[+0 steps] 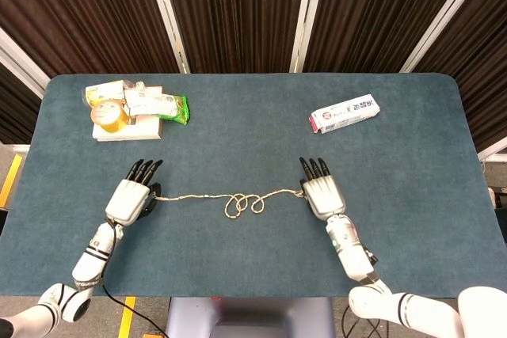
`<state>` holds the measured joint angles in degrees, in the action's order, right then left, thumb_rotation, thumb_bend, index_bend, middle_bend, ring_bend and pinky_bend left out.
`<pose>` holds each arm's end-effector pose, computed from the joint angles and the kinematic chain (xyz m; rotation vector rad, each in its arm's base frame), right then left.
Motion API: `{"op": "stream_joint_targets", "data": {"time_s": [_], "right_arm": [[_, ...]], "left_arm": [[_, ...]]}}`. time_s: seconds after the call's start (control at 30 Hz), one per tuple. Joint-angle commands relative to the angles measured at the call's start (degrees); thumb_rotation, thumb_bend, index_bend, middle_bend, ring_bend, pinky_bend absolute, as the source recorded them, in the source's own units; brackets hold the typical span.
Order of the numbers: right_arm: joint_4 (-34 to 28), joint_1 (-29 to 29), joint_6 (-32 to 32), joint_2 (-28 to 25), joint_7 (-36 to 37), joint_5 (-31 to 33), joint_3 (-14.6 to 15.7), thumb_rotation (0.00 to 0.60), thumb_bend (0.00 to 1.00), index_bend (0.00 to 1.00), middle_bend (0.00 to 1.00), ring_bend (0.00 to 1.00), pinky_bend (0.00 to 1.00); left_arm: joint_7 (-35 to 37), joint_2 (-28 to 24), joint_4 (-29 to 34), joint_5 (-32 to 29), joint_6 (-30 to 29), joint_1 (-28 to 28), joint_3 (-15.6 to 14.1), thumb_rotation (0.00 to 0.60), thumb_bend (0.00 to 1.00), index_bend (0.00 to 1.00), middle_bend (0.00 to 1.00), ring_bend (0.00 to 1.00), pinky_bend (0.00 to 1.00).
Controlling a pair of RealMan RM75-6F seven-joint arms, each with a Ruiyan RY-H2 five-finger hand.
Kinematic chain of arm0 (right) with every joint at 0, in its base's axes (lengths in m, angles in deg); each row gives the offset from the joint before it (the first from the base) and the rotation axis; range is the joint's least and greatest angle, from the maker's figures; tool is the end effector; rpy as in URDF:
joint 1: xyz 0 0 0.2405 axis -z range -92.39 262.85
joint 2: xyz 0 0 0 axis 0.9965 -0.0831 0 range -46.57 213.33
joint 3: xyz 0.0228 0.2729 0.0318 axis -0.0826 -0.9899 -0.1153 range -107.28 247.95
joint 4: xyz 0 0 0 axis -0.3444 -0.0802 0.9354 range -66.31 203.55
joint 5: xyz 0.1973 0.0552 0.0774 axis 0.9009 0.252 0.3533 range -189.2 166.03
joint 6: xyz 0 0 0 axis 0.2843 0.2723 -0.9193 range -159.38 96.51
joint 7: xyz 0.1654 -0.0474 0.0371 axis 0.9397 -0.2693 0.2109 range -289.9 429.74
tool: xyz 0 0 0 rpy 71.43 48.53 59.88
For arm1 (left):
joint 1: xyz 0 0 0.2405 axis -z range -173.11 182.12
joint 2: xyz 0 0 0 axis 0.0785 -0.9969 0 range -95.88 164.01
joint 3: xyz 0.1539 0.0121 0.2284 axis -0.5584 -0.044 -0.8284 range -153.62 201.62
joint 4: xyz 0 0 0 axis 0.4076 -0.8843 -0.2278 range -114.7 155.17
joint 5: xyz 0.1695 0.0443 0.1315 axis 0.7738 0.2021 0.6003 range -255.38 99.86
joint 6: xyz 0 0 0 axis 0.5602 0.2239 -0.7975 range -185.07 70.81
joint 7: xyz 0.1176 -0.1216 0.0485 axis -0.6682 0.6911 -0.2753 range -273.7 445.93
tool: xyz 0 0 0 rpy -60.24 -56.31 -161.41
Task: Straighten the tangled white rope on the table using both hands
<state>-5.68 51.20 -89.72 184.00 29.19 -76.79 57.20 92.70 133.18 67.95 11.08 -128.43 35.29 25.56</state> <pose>-0.1950 -0.3690 -0.0775 1.8032 -0.7233 0.6754 -0.2782 0.3661 -0.0274 -1.7891 -0.7089 -0.9926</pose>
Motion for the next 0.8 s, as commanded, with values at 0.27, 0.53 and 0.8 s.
{"op": "stream_joint_targets", "data": {"time_s": [0.27, 0.53, 0.8], "right_arm": [[4.77, -3.21, 1.46, 3.23, -0.38, 3.39, -0.99, 0.6, 0.43, 0.6, 0.0, 0.0, 0.0], [6.64, -4.82, 2.67, 4.44, -0.96, 5.51, -1.33, 0.6, 0.43, 0.6, 0.0, 0.0, 0.0], [6.56, -5.65, 2.86, 4.47, -1.86, 7.75, -0.74, 0.6, 0.43, 0.61, 0.0, 0.0, 0.0]], "left_arm": [[0.78, 0.42, -1.43, 0.03, 0.37, 0.25, 0.08, 0.6, 0.48, 0.61, 0.04, 0.0, 0.0], [1.48, 0.55, -2.42, -0.14, 0.63, 0.32, 0.2, 0.6, 0.48, 0.61, 0.04, 0.0, 0.0], [1.97, 0.56, -2.77, 0.24, 0.52, 0.46, -0.03, 0.6, 0.48, 0.61, 0.04, 0.0, 0.0]]}}
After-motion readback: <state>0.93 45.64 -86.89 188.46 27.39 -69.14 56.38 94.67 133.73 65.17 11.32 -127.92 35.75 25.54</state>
